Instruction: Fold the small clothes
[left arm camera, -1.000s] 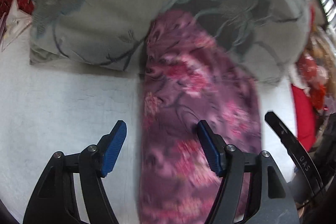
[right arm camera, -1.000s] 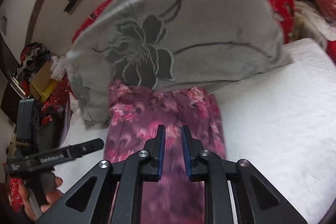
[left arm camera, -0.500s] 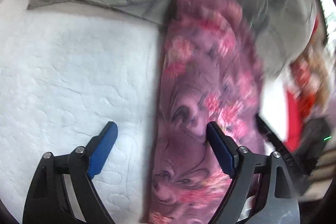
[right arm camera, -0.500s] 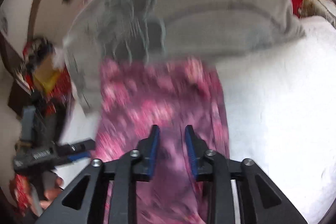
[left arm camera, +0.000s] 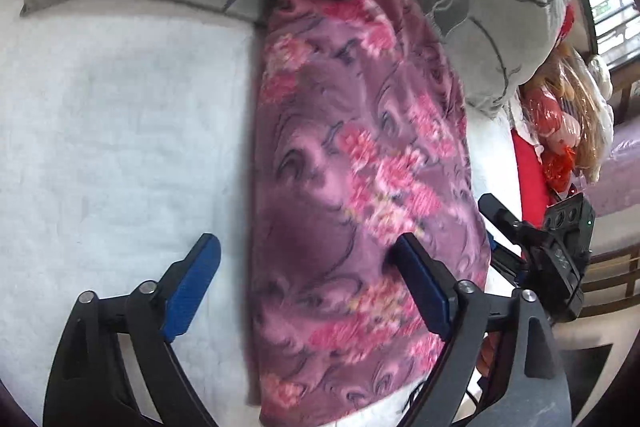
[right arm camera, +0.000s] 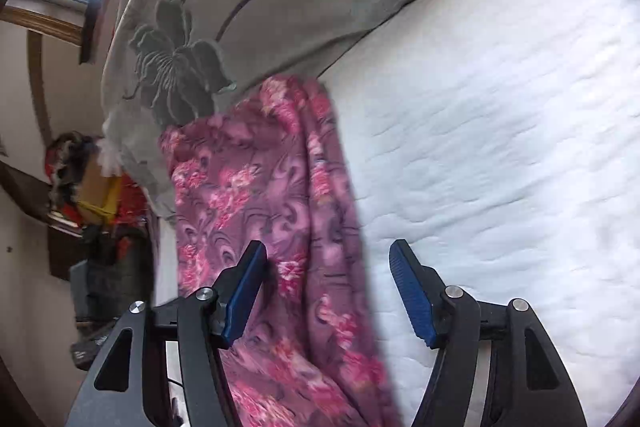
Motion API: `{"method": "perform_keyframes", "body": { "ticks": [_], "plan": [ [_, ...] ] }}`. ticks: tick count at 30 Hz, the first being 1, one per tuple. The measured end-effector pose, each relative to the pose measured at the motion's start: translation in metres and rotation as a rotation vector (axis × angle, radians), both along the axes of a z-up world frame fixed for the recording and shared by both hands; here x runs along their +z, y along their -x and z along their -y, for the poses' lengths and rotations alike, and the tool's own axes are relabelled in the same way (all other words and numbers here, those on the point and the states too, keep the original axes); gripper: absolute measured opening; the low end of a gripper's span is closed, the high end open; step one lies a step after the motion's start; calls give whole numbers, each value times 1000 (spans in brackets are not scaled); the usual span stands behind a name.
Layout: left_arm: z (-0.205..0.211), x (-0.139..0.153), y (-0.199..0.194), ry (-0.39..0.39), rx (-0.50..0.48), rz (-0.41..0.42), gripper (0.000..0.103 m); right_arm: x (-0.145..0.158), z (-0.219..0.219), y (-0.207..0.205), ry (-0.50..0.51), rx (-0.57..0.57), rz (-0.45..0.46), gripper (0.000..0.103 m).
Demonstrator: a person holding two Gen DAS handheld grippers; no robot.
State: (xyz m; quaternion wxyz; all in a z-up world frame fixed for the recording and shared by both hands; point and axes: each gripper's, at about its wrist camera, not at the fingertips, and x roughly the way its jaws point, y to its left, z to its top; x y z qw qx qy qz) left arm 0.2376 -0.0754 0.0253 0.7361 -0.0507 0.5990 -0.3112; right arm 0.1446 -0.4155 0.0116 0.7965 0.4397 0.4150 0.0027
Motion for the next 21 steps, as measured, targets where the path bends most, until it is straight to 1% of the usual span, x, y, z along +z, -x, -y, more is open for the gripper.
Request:
{"method": "perform_keyframes", "body": {
  "ticks": [1, 3, 5, 6, 7, 8, 9, 10, 11, 12, 13, 15, 18, 21],
  "plan": [
    [2, 0, -2, 15, -3, -7, 90, -1, -2, -5, -18, 8, 19, 79],
    [6, -1, -2, 51, 6, -44, 90, -2, -4, -17, -40, 18, 32, 79],
    [8, 0, -8, 69, 19, -69, 90, 0, -11, -24, -12, 29, 29, 79],
    [23, -1, -9, 63, 26, -72, 90, 1, -15, -26, 10, 36, 23, 79],
    [30, 0, -8, 49, 39, -65, 82, 4, -21, -30, 45, 41, 11, 73],
    [38, -2, -9, 21, 54, -47, 64, 7, -27, -31, 92, 57, 0, 63],
    [43, -2, -8, -25, 57, -17, 56, 10, -32, -30, 139, 69, -9, 40],
    [48, -1, -6, -43, 49, 3, 45, 12, -33, -27, 156, 69, 3, 33],
    [48, 3, -3, -30, 49, 17, 34, 19, -36, -21, 181, 64, 28, 27],
    [43, 7, -1, -15, 53, 21, 30, 22, -37, -18, 194, 60, 36, 25],
    [37, 12, 0, -2, 55, 20, 27, 31, -43, -15, 228, 55, 39, 24],
    [31, 24, 10, 5, 58, 28, 25, 48, -57, -10, 303, 64, 46, 24],
    [16, 44, 32, -3, 51, 79, 25, 71, -79, 5, 383, 92, 55, 23],
    [-10, 58, 55, 13, 54, 101, 25, 87, -97, 22, 388, 106, 84, 23]
  ]
}}
